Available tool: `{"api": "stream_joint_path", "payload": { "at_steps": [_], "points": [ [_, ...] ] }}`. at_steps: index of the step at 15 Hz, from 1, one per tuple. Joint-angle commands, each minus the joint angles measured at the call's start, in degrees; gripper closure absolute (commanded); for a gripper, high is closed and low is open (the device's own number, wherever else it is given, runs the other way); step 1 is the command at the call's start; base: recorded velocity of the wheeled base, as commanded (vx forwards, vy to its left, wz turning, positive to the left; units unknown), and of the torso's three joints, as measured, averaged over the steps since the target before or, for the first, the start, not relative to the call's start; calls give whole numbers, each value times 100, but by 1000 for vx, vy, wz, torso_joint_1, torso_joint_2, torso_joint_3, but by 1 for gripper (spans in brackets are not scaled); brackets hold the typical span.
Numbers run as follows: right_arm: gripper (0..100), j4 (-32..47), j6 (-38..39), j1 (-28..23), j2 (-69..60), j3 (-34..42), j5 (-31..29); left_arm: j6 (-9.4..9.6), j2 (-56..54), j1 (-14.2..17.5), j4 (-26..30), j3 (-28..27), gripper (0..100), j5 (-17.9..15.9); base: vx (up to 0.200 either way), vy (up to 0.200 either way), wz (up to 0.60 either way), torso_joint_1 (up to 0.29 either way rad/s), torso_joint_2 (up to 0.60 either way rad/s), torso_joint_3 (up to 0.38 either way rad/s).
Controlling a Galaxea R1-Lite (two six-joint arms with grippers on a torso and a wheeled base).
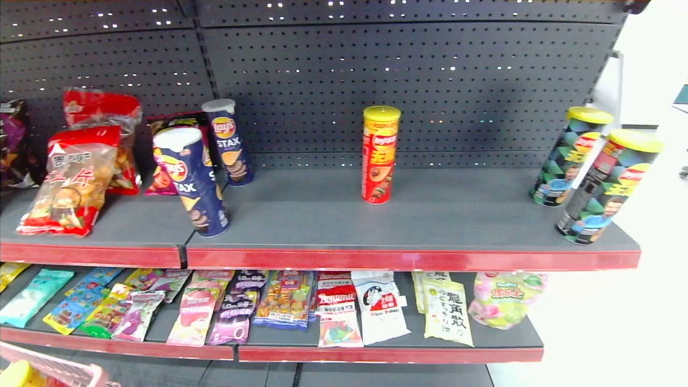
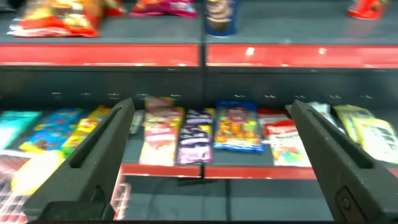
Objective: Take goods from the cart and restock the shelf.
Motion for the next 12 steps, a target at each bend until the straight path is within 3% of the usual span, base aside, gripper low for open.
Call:
{"api": "stream_joint_path", "payload": {
  "at_steps": [1, 12],
  "points": [
    [0, -2, 3, -4, 4, -4, 6, 2, 5, 1, 1, 0, 0, 1, 0, 0, 600, 7, 7, -2],
    [0, -2, 3, -4, 4, -4, 6, 2, 5, 1, 1, 0, 0, 10, 0, 0, 600, 3, 1, 3]
  ]
}}
